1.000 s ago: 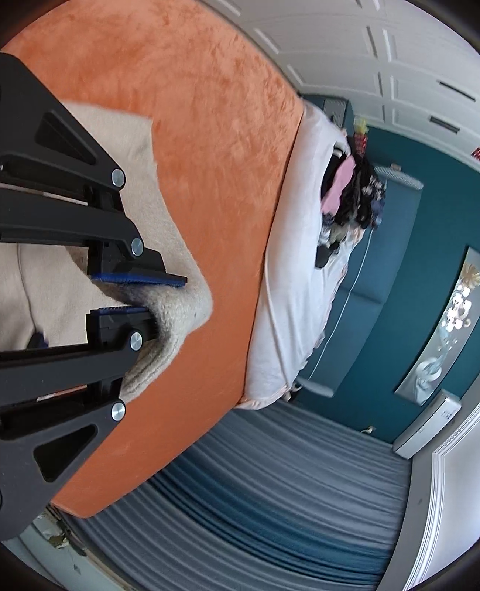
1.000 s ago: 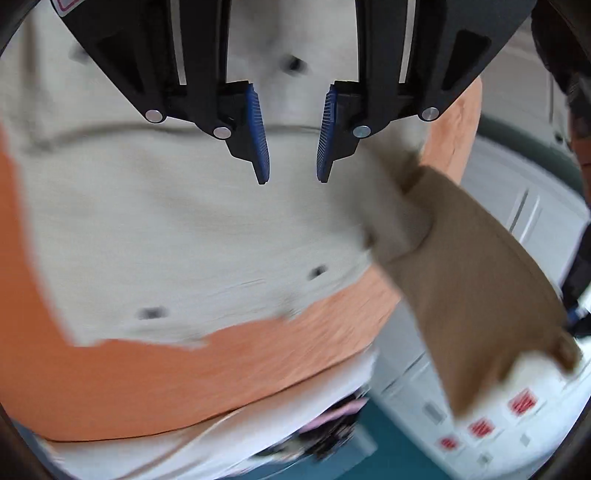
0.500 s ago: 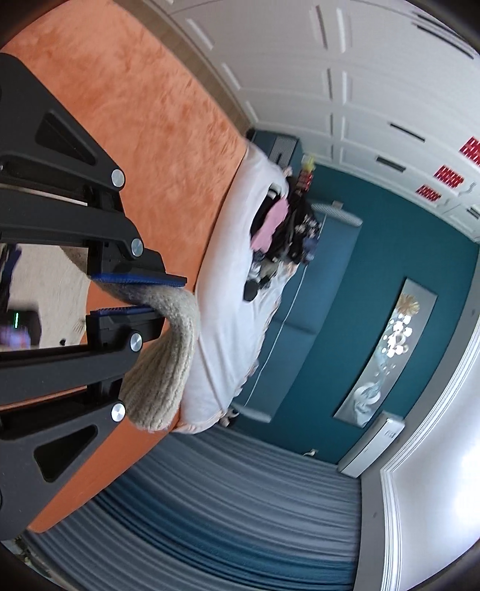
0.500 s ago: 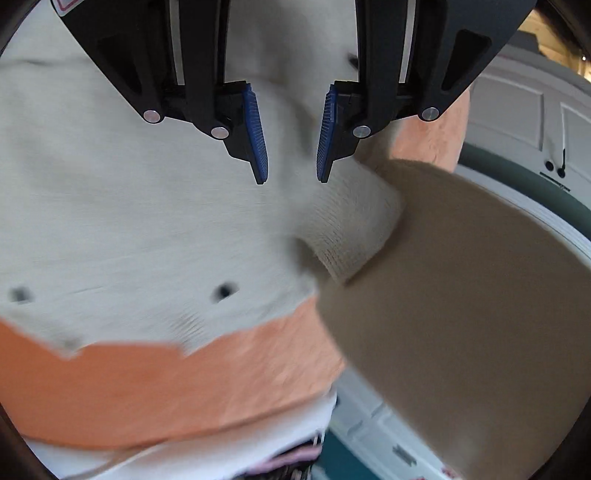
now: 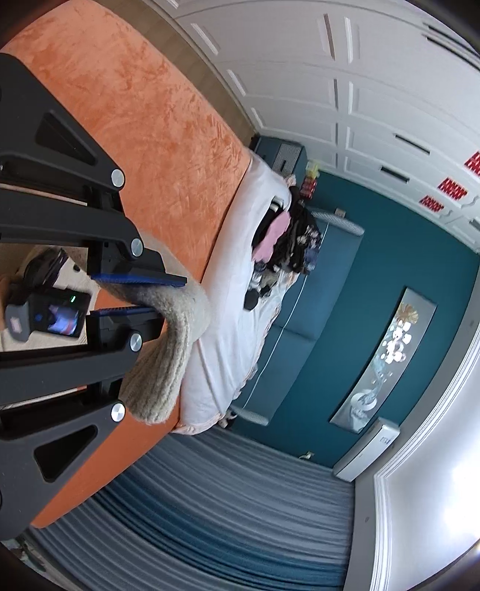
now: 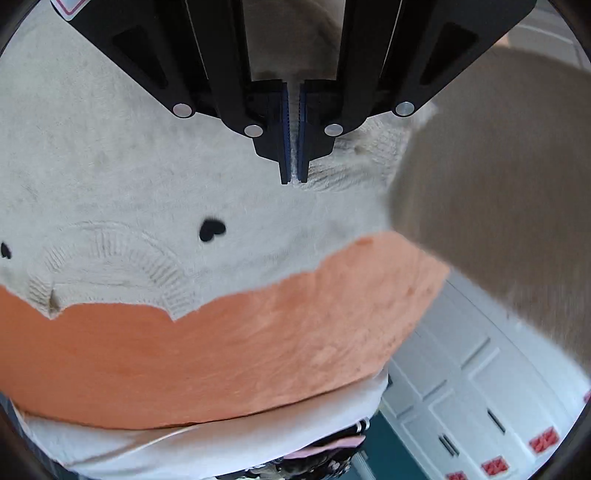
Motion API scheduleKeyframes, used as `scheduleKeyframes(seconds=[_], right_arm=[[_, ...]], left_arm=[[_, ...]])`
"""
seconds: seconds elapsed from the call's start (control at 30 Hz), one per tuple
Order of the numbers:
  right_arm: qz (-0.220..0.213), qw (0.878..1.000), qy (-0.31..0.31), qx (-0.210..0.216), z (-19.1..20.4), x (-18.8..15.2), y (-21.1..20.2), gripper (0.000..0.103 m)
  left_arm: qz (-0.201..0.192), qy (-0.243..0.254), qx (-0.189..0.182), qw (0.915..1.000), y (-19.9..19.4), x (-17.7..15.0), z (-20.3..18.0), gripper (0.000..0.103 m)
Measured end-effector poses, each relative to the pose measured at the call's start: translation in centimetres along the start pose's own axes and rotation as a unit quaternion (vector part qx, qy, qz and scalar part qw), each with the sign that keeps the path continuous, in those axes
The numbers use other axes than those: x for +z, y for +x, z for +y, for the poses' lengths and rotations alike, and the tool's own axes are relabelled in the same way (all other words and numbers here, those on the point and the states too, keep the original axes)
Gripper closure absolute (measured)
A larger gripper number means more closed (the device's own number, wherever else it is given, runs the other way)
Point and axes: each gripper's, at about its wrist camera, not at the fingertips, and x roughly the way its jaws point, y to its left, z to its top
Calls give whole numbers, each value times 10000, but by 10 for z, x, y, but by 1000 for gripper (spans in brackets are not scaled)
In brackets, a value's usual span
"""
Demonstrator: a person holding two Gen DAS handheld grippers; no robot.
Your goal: Fold small clothes
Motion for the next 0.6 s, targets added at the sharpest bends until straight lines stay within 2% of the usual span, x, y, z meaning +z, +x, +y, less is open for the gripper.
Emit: scheduleKeyframes(seconds=[0.03,0.07,0.1,0.17,0.27,0.3,0.33,0.4,0.43,0.5,0.53,0.6], right_arm=[[362,9991,-121,197,1,0,7,91],[466,9979,-140,435,-2,-3,2,92],[267,9974,-80,671,-11,-5,-18,92],[-255,9960,225,824,-47,-10,-69,92],[-744,9902,1044,552,-137,-32,-145,87],[-874,9878,1243,344,-165,-43,-169,87],[-1002,9844,1443,-53,-198,-58,-196,87],[-1051,9795,1675,-389,-238,-75,-223,84],[-1002,9770,1837,-410,-256,-85,-234,81],[-930,9755,1965,-326,-270,-95,-248,74],[-937,9759,1957,-225,-269,-97,-250,62],[-958,9761,1951,29,-263,-93,-242,44]], left_arm=[[80,36,-81,9999,4,-5,-6,95],[186,61,-187,9996,12,-10,-15,95],[312,74,-320,9990,21,-18,-26,95],[557,95,-606,9966,40,-35,-47,95],[853,243,-936,9917,72,-75,-84,94],[1072,328,-1011,9885,88,-96,-97,90],[1475,423,-976,9833,109,-123,-109,73],[2181,504,-855,9709,141,-181,-122,62],[2532,645,-684,9628,153,-216,-125,62],[2904,739,-317,9535,158,-259,-120,62],[2954,688,-203,9527,154,-270,-115,62],[2949,545,-17,9540,141,-277,-100,62]])
